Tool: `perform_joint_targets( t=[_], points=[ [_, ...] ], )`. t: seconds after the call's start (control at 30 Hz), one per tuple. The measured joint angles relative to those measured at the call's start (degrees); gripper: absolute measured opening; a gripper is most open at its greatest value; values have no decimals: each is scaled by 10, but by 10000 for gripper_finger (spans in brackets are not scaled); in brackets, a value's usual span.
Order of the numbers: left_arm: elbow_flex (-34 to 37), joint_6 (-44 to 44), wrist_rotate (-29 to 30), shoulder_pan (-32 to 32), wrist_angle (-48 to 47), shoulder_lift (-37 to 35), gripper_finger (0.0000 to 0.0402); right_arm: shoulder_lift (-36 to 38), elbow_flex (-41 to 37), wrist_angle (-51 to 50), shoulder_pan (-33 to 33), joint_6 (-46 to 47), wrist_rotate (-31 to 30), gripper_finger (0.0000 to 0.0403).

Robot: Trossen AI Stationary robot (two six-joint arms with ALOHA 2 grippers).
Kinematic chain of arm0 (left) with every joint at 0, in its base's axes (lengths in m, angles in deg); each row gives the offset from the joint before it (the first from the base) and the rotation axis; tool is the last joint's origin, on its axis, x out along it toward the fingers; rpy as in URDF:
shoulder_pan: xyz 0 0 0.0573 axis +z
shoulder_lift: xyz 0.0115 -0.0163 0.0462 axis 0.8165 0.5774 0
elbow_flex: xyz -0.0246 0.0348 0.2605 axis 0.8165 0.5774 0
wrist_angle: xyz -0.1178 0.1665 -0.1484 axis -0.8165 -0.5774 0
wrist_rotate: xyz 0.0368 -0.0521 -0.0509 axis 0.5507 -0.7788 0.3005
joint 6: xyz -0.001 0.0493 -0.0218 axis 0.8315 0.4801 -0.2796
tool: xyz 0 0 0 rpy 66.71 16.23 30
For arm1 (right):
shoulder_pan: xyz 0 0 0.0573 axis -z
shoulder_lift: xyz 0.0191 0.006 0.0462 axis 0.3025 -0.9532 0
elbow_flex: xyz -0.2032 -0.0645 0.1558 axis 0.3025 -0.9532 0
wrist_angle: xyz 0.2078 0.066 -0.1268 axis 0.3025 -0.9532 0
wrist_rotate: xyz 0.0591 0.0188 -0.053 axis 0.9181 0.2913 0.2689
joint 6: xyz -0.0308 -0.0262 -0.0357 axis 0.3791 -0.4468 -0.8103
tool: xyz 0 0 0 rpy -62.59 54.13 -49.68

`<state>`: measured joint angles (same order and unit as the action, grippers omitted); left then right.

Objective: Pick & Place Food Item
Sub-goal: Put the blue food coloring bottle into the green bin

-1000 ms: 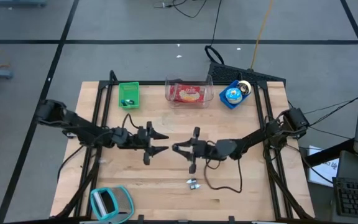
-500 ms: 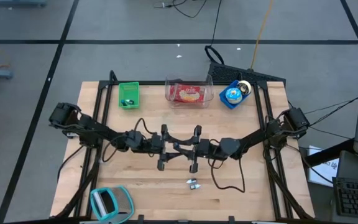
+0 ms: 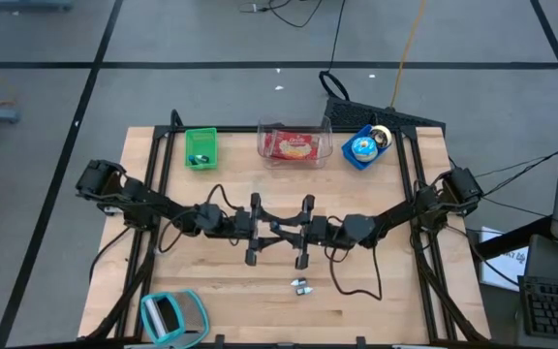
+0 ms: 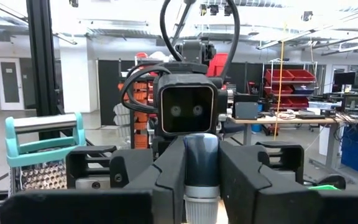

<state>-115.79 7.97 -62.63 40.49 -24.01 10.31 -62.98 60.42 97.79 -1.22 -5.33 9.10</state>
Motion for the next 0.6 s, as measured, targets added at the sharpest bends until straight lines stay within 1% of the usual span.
perform_joint_targets(
  t=[0.1,0.3,0.4,0.5,0.6],
  points=[
    [0,9,-1,2,6,0,176,0,0,1,0,0,10,65],
    [0,15,4,4,14,0,89,1,0,-3,0,11,9,67],
    [0,26,1,3,16,0,54,1,0,-11,0,13,9,65],
    [0,32,-1,3,16,0,31,1,1,-17,-1,19,11,66],
    [0,32,-4,3,15,0,25,1,1,-20,-3,22,12,68]
  ],
)
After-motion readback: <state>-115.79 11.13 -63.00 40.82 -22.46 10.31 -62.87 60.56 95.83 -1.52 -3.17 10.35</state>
